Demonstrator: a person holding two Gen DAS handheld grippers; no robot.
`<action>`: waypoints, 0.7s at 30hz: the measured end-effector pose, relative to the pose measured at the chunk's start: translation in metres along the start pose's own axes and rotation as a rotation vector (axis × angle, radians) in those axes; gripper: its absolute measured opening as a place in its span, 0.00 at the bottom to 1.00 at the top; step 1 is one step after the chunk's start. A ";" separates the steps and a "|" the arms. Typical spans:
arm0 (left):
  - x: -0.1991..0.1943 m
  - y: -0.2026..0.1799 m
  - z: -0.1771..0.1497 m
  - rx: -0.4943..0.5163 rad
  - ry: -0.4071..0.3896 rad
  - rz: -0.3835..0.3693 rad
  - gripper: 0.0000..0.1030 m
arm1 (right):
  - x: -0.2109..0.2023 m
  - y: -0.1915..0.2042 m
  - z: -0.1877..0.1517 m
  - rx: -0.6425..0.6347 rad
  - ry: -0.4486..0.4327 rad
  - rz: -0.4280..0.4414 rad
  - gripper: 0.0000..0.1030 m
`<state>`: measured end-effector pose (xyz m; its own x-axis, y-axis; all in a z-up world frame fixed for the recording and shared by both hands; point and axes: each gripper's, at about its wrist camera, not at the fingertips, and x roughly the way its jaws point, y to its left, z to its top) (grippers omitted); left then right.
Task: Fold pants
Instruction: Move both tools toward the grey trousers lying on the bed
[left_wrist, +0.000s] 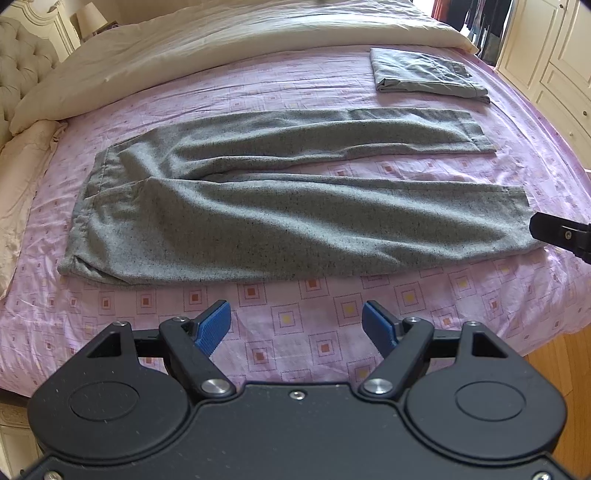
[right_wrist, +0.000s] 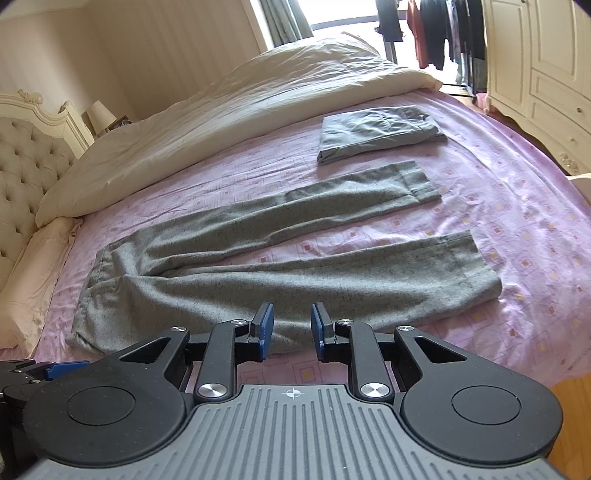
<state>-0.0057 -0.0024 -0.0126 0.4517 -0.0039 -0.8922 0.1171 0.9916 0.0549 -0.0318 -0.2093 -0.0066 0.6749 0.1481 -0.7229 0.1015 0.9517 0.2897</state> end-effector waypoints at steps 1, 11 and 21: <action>0.000 0.000 0.000 0.001 -0.001 0.001 0.77 | 0.000 0.000 0.000 0.001 0.000 0.000 0.21; 0.003 0.004 0.004 -0.002 0.018 0.009 0.77 | 0.009 0.001 0.000 0.009 0.022 -0.009 0.21; 0.023 0.027 0.021 -0.015 0.070 -0.007 0.77 | 0.030 0.018 0.009 0.014 0.076 -0.047 0.21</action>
<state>0.0266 0.0220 -0.0216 0.3879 -0.0023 -0.9217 0.1067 0.9934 0.0424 -0.0037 -0.1901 -0.0174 0.6118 0.1241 -0.7812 0.1424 0.9542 0.2631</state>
